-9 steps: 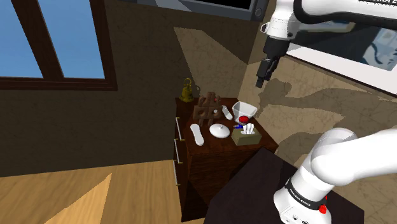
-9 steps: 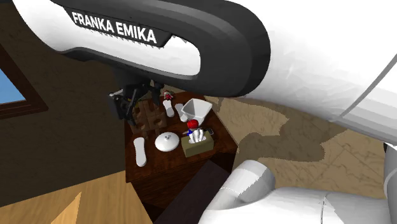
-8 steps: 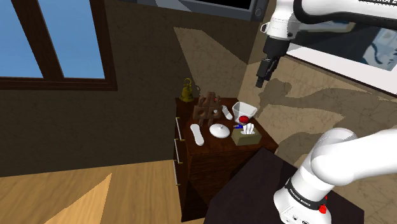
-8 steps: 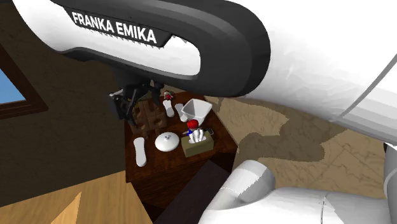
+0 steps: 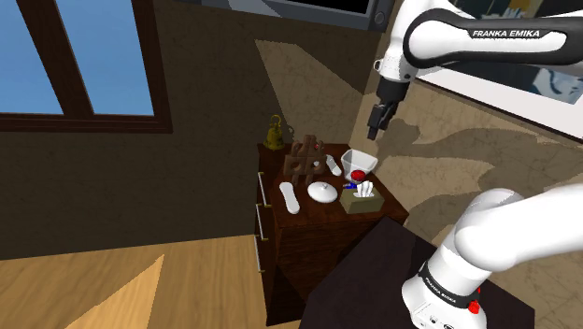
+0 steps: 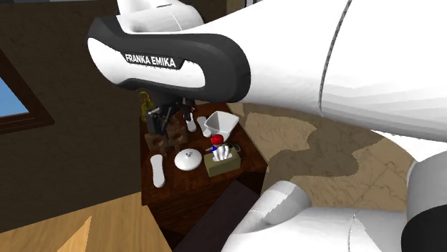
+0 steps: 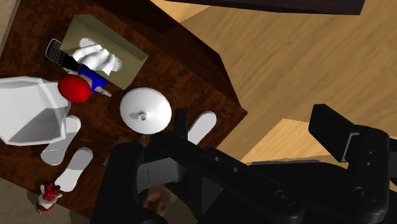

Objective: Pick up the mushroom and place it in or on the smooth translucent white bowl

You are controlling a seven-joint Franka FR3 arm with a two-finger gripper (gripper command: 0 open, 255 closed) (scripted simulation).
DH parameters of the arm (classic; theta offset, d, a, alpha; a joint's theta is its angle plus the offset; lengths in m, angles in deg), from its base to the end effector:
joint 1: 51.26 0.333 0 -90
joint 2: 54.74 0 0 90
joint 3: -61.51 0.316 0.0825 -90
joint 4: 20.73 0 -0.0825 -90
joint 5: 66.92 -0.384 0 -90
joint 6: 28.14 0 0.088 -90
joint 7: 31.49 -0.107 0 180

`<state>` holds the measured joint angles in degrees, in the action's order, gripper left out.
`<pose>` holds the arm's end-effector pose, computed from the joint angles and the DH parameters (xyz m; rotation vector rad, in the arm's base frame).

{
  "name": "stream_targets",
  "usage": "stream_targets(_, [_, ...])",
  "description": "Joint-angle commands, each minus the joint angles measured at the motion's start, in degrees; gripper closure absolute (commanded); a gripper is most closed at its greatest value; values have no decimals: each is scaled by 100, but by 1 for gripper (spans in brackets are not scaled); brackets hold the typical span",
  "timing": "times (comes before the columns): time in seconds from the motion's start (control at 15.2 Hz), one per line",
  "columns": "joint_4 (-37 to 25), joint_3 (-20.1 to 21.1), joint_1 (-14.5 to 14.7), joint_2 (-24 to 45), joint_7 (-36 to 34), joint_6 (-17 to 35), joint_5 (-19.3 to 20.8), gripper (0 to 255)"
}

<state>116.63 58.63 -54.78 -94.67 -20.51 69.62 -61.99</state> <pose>0.3375 -0.0491 0.5537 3.0843 0.1589 -0.0038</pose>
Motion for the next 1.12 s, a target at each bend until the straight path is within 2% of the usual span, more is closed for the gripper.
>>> stream_targets(0.0, [122, -140, -67, 243, 101, 370, 91, 0])
stream_targets(0.59, [280, -807, -357, 1557, 609, 1850, 392, 0])
stream_targets(1.06, [-13, -1290, -517, 2893, 1082, 2896, 344, 0])
